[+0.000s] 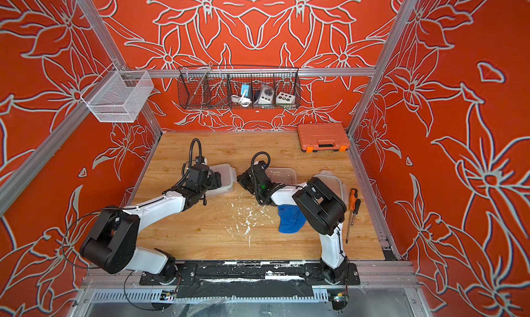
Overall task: Wipe the insides of the lunch boxes
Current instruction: Open the fastener of the lunch box.
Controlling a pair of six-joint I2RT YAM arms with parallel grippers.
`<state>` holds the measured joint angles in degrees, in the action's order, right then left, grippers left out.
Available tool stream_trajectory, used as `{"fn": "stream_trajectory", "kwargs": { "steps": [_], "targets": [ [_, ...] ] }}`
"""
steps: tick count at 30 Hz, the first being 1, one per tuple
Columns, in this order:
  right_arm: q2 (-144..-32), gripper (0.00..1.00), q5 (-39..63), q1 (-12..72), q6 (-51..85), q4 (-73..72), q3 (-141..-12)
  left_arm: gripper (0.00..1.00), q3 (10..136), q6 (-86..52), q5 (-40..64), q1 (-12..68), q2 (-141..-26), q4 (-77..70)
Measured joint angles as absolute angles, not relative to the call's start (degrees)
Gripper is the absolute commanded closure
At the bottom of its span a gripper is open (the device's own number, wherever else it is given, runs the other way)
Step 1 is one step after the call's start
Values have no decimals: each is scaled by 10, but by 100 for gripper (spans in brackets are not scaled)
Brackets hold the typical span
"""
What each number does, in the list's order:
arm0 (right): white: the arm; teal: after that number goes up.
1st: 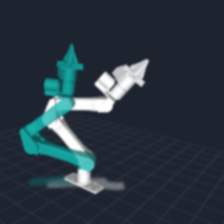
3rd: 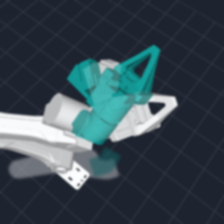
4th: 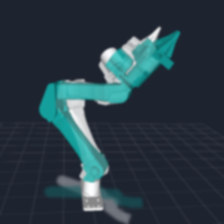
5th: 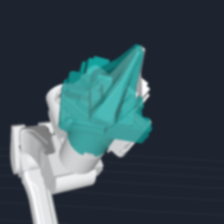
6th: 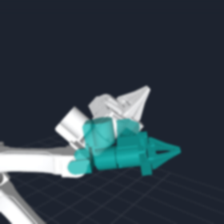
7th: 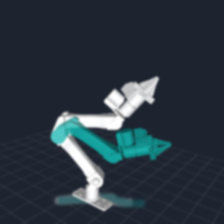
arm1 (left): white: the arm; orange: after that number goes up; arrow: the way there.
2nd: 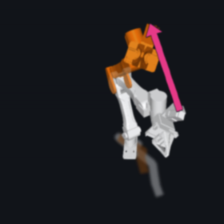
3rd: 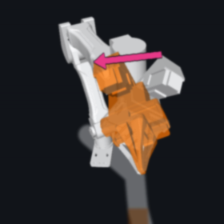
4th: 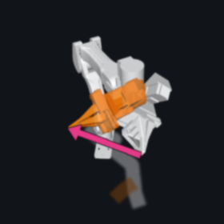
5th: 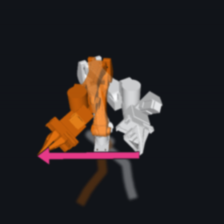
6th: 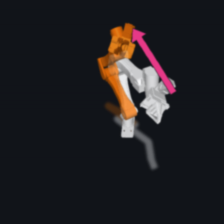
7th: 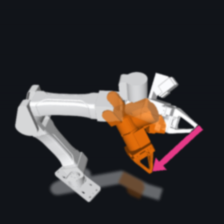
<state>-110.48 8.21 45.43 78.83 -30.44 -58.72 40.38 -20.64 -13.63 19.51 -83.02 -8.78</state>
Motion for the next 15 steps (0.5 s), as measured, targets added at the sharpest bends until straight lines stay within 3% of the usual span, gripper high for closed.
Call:
{"fn": "stream_trajectory", "kwargs": {
  "steps": [1,5,11,15],
  "targets": [
    [-1105,97,86,457,787,-304,-587,19,404,-206,-136,195,-830,-88],
    [-1103,70,90,461,781,-296,-587,18,404,-209,-134,195,-826,-85],
    [-1051,57,82,462,720,-227,-590,8,408,-237,-120,190,-747,-3],
    [-1005,52,59,467,630,-135,-649,6,413,-270,-90,118,-645,25]
  ]
}}
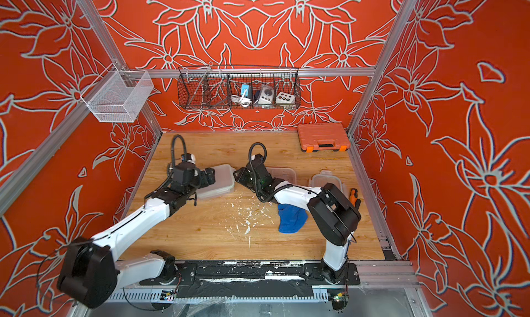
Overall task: Wipe the insides of the lunch boxes
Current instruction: Open the fastener of the lunch box, then adjust the lunch box at the center of the board.
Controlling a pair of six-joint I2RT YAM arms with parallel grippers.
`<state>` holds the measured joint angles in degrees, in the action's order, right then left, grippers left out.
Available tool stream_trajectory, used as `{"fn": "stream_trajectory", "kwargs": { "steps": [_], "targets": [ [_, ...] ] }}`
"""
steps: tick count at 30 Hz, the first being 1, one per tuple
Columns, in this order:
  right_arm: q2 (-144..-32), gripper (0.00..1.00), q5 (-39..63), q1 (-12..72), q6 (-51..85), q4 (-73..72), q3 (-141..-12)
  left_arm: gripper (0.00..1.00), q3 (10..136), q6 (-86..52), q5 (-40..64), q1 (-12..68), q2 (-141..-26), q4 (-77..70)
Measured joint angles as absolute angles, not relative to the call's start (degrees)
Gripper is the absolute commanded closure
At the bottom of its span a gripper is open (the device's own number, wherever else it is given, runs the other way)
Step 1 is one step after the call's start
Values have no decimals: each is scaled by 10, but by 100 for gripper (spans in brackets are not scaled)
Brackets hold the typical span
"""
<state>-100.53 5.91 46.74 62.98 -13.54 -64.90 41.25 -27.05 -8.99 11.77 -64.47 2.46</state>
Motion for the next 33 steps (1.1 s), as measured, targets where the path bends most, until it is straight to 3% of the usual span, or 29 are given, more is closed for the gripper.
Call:
{"fn": "stream_trajectory", "kwargs": {
  "steps": [4,8,15,23,33],
  "targets": [
    [-1000,50,43,488,538,-78,-731,5,387,-315,-33,-10,-604,18],
    [-1020,50,31,512,462,-32,-777,6,323,-355,37,-58,-633,11],
    [-1073,47,7,532,366,40,-802,9,288,-386,134,-60,-693,-26],
    [-1085,45,-23,533,322,78,-816,15,369,-371,218,-59,-820,-100],
    [-1085,44,-66,534,309,110,-831,14,428,-376,245,8,-865,-137]
  ]
}}
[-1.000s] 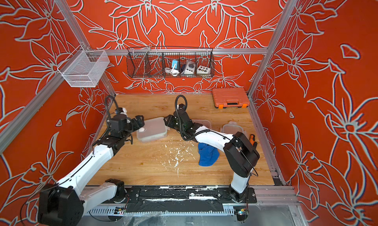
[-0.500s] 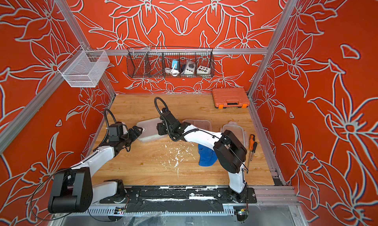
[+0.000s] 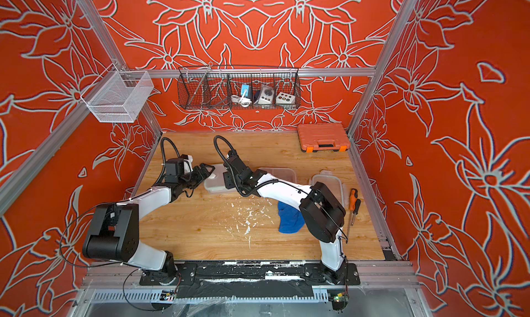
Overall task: Wipe the insides of the lunch boxes
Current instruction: Adjust the lunch box at the center of the board, then open the fastener of the lunch box.
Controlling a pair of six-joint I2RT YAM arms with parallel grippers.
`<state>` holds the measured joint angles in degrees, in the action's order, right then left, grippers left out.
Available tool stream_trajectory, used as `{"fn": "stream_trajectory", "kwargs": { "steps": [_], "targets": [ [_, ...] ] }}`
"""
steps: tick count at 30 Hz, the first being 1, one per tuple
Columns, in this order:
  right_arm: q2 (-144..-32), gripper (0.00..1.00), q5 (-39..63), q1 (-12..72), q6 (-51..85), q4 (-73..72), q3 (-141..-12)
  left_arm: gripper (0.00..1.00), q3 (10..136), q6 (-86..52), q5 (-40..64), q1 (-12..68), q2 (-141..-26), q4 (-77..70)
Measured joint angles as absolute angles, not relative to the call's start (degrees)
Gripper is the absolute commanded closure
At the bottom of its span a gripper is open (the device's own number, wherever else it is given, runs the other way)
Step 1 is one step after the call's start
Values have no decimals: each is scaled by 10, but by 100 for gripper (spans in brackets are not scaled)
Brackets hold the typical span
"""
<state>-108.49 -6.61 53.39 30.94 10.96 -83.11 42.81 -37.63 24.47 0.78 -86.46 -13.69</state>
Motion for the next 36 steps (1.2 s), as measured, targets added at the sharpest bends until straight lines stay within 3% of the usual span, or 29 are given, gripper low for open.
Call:
{"fn": "stream_trajectory", "kwargs": {
  "steps": [9,16,26,36],
  "targets": [
    [-1096,44,-91,534,300,129,-850,9,452,-376,204,5,-843,-109],
    [-1138,41,-95,534,278,142,-879,8,281,-477,204,-11,-703,-168],
    [-1149,34,-96,534,269,143,-879,7,191,-606,239,-11,-724,-297],
    [-1155,34,-103,534,263,143,-879,10,158,-709,248,-10,-786,-452]
  ]
}}
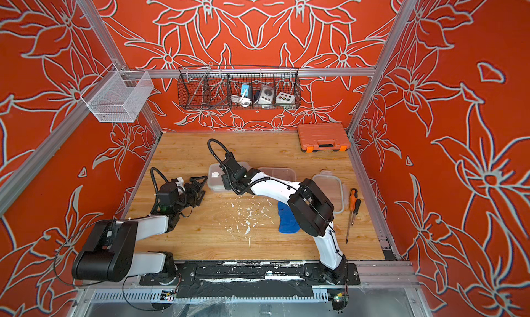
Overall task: Wipe the insides of the lunch boxes
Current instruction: Open the fastener of the lunch box.
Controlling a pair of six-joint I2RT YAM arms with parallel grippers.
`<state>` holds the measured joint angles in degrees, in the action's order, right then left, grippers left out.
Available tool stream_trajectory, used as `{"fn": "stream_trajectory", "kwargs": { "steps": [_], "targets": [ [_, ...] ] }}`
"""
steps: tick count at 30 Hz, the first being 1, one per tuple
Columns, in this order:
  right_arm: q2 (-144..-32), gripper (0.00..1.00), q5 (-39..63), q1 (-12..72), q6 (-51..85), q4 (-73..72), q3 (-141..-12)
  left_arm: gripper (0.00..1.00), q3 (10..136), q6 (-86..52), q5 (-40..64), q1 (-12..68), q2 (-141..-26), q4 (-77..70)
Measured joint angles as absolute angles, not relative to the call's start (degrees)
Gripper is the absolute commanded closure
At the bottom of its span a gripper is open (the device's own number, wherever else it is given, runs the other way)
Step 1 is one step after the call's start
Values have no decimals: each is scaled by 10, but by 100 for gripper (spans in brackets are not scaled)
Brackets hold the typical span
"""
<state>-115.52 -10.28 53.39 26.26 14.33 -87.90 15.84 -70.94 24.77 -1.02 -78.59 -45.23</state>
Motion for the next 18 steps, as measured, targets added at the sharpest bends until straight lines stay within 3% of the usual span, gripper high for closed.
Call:
{"fn": "stream_trajectory", "kwargs": {
  "steps": [18],
  "targets": [
    [-1162,34,-106,533,263,144,-879,18,157,-803,242,13,-941,-672]
  ]
}}
